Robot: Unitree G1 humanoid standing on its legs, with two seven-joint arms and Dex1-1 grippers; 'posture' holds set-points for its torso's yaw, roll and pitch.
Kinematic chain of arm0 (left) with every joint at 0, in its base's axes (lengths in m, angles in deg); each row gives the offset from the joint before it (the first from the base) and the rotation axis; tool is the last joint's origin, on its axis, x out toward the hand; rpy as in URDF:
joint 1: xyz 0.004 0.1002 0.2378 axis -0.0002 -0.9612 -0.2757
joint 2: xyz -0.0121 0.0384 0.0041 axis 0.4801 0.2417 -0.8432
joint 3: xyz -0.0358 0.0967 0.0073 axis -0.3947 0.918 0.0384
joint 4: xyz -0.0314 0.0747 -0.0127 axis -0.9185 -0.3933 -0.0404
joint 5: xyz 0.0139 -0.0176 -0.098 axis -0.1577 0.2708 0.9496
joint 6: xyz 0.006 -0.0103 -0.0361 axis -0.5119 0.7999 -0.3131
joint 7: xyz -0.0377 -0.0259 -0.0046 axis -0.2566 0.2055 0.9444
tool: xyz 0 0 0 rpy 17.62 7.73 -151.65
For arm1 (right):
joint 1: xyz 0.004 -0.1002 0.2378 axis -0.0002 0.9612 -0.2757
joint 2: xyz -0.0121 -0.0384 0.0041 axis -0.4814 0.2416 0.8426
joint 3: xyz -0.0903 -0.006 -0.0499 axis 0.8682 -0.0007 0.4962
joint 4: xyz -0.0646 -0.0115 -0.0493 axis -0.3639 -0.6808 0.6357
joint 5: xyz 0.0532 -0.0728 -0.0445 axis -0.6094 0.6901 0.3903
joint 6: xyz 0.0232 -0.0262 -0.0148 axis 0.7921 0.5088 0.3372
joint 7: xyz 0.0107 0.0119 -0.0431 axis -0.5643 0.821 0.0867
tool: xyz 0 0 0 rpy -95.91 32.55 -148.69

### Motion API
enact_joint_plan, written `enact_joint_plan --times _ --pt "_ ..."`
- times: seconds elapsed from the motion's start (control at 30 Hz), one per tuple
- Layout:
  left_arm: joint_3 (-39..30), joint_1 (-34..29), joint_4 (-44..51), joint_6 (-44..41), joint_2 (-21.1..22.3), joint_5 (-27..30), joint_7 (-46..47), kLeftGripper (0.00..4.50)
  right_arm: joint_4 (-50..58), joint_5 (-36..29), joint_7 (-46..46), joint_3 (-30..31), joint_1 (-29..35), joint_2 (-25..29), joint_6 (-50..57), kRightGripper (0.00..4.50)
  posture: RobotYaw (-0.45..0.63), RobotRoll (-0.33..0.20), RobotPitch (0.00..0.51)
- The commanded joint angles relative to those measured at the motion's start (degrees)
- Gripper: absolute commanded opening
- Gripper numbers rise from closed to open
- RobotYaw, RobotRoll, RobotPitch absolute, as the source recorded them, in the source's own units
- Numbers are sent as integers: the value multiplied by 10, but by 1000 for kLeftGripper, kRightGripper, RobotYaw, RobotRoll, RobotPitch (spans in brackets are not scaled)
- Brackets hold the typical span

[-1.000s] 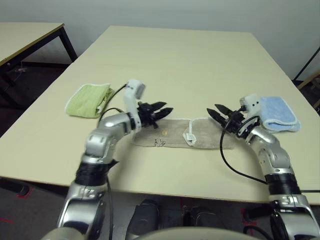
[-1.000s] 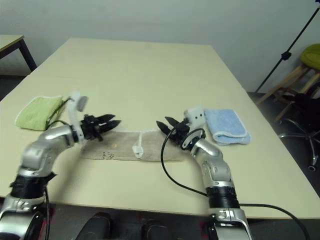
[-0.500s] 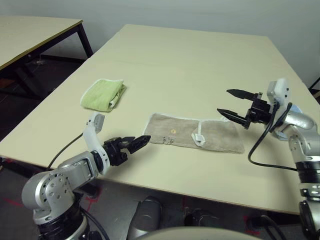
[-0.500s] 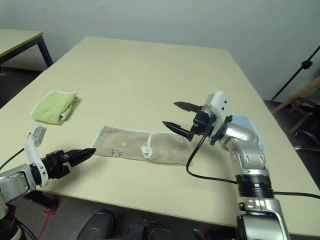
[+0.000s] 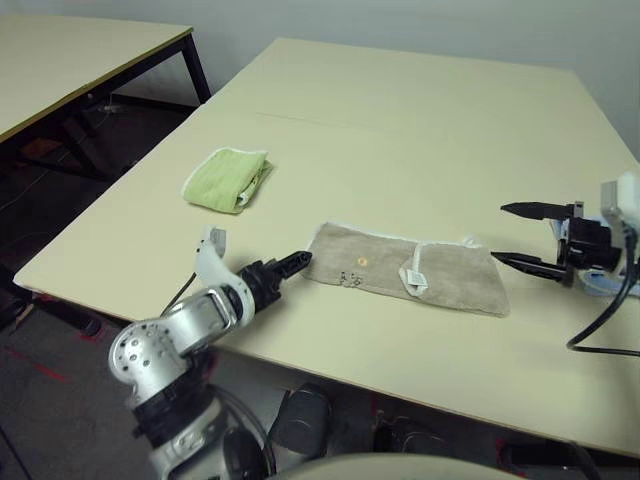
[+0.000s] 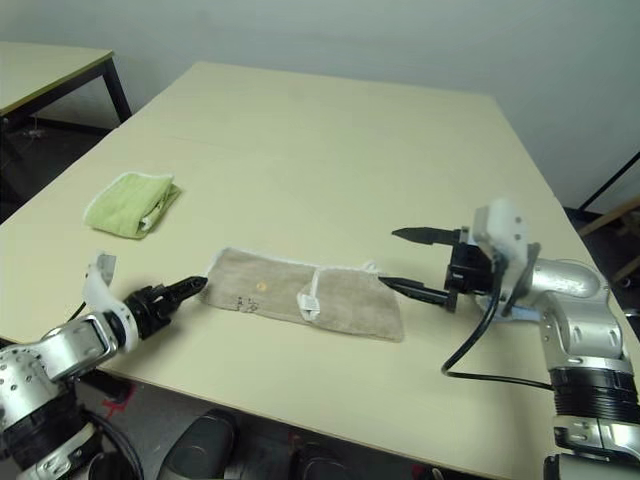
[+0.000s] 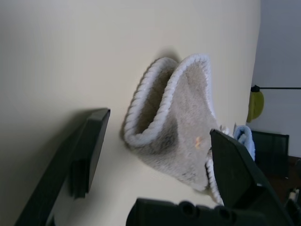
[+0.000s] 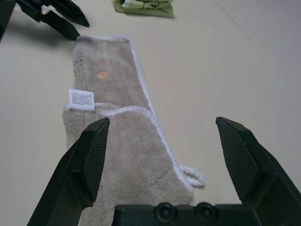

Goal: Fold the towel and set it aside.

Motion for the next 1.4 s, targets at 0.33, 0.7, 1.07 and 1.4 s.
enact_joint_plan --times 0.33,0.7,1.07,1.4 --pt "44 -26 -39 -8 -38 68 36 2442 37 -14 9 -13 12 11 35 4500 165 0 124" --pt "50 -19 -14 -8 -16 129 40 41 23 -2 16 -2 5 -4 21 4500 184 0 108" --pt "8 -30 -44 98 139 305 98 41 -16 14 6 16 -9 -21 -9 4500 211 0 105" --pt "103 -76 -64 235 303 462 117 41 -26 21 -2 31 -39 -25 0 4500 237 0 97"
